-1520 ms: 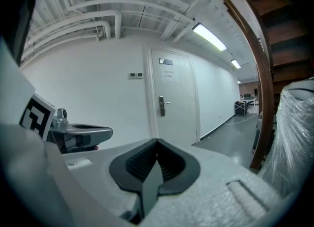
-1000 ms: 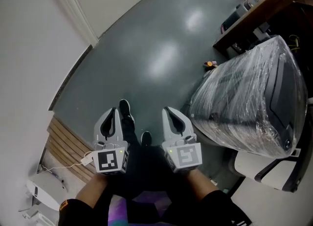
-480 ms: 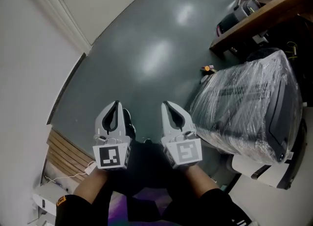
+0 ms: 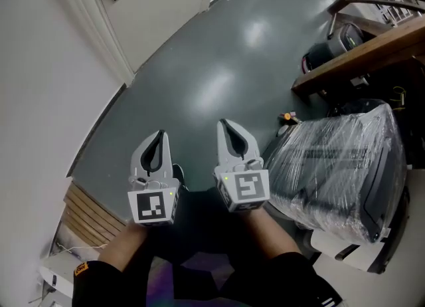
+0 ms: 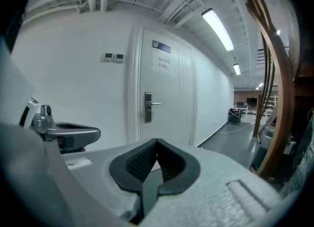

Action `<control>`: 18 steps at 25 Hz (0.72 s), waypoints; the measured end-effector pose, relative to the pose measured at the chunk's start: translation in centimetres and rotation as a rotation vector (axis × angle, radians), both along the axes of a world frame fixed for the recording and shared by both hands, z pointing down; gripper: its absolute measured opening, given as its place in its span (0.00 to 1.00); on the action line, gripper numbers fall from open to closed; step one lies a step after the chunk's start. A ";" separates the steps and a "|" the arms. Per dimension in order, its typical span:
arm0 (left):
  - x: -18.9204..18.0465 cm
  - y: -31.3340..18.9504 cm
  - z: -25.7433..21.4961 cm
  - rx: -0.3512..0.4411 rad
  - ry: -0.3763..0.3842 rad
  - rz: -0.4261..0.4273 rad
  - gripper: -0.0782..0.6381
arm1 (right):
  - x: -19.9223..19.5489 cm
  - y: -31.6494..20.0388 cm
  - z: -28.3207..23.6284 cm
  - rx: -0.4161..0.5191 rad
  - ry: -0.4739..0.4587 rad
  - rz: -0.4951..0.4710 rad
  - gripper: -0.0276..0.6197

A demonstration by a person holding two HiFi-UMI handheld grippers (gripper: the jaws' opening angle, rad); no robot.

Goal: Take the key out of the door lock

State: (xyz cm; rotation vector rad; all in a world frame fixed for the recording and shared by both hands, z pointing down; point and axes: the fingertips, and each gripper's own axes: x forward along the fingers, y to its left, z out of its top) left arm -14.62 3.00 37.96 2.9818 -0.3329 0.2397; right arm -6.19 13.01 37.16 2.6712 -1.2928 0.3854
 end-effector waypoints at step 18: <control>8.1 -10.4 0.2 0.056 -0.026 -0.297 0.13 | 10.6 -11.7 1.6 0.070 -0.041 -0.281 0.03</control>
